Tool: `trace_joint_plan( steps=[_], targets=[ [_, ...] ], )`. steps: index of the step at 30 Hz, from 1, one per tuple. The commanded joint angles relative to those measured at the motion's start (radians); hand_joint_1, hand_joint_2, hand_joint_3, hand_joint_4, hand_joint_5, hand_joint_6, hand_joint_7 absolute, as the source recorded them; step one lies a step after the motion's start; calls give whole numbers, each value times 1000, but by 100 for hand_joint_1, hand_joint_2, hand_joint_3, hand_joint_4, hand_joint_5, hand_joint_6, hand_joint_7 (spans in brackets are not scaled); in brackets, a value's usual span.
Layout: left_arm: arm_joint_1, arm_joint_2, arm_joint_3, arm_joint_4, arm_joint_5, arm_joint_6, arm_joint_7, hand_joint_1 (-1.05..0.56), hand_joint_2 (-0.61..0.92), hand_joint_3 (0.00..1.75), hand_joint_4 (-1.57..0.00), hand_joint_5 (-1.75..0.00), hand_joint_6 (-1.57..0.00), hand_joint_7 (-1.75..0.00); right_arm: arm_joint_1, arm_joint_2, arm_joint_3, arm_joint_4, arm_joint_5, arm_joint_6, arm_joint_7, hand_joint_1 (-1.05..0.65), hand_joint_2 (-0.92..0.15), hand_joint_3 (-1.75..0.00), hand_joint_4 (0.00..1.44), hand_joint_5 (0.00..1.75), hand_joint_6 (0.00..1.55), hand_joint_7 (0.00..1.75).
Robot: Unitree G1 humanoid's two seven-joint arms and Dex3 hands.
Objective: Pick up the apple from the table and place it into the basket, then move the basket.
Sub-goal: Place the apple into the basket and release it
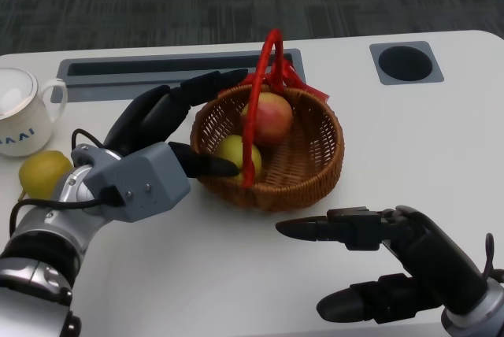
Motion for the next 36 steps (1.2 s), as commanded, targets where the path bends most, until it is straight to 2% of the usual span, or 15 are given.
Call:
trace_joint_plan(
  steps=[1, 15, 19, 27, 36],
  targets=[
    [-15, 23, -4, -14, 0, -7, -2, -81, 76, 1, -31, 0, -34, 0, 1, -13, -11, -6, 5, -3, -8, -43, -88, 0, 83, 0, 76, 0],
    [68, 65, 37, -92, -71, -152, -27, -75, 76, 0, -43, -3, -47, -3, -14, -29, -13, 3, 36, -19, 11, -43, -90, 0, 81, 0, 75, 0],
    [142, 87, 68, -150, -153, -230, -95, -73, 76, 0, -49, -4, -50, -3, -37, -47, -18, 12, 60, -53, 30, -41, -89, 0, 81, 0, 74, 0],
    [312, 111, 109, -316, -350, -297, -270, -64, 72, 0, -62, -4, -59, -3, -84, -123, -48, -49, 48, -62, 53, -43, -91, -1, 79, 0, 71, 0],
    [448, 137, 163, -439, -366, -301, -280, -60, 71, 0, -74, -5, -68, -3, -167, -166, -73, -32, -18, -120, 45, -52, -92, -3, 80, 0, 71, 0]
  ],
)
